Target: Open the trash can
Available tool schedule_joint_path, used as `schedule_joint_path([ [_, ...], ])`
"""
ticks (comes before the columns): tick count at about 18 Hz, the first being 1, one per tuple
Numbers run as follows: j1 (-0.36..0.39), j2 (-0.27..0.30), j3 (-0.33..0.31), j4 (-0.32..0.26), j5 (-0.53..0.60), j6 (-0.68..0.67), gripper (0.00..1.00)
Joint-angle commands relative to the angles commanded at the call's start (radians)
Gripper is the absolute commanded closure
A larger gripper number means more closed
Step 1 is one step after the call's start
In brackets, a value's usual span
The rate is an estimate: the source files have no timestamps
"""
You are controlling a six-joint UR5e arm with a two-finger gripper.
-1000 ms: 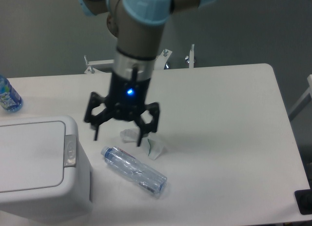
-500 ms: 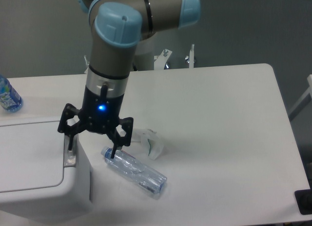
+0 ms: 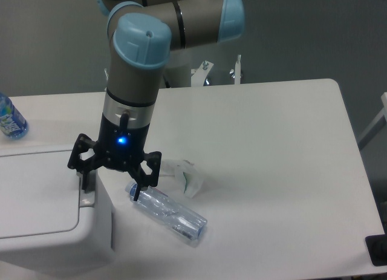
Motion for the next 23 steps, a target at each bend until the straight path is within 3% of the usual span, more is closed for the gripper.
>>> schedule_joint_path([
  [9,0.0,-0.012,0.015,0.015,0.005,0.002,0.0],
  [16,0.0,-0.015,0.014,0.044,0.077,0.014,0.0],
  [23,0.017,-0.009,0.032,0.041,0.054,-0.003,0.0],
])
